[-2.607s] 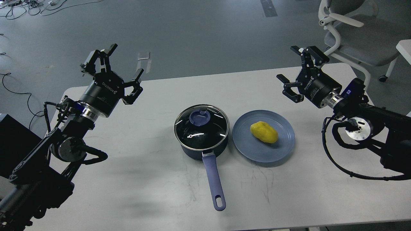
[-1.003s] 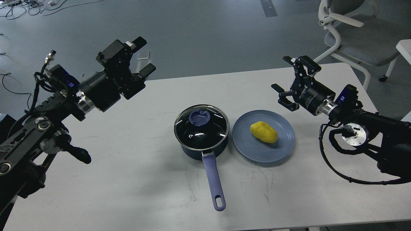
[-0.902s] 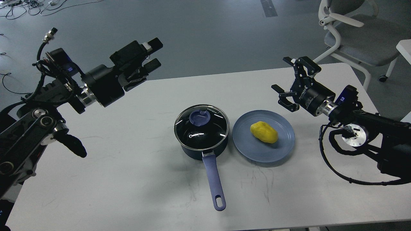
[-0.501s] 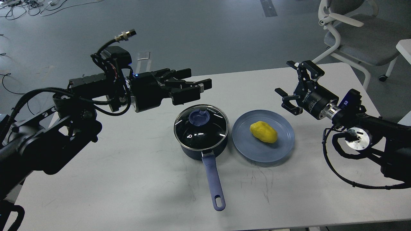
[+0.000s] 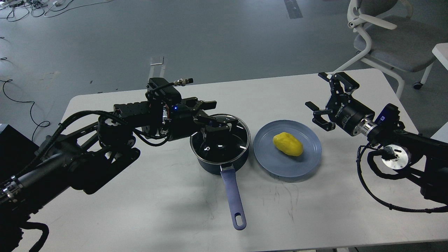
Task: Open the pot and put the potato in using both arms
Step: 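Move the left gripper over the saucepan and lower onto the lid knob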
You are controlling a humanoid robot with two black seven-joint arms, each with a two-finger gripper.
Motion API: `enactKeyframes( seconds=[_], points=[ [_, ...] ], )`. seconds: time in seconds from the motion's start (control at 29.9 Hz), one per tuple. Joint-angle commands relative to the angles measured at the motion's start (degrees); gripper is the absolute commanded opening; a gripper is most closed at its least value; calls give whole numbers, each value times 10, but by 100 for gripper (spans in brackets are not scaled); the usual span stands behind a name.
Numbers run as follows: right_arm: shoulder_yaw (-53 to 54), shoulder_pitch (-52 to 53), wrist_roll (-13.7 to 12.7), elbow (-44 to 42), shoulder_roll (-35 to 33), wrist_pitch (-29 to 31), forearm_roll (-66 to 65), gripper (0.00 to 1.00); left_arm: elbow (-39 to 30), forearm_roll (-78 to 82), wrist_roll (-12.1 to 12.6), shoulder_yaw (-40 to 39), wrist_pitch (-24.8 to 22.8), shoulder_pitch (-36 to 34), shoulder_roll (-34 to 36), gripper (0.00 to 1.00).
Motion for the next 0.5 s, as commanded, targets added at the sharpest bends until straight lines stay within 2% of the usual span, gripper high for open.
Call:
enactKeyframes(
  seconds=[0.0, 0.23, 0.47],
  points=[
    [0, -1, 0, 1, 0, 0, 0, 100, 5, 0, 0, 6, 8, 4, -3, 98],
    [-1, -1, 0, 1, 0, 0, 0, 100, 35, 15, 0, 12, 27, 20, -11, 98],
    [-1, -2, 0, 1, 0, 0, 0, 100, 38, 16, 0, 12, 32, 34, -15, 98]
  ],
)
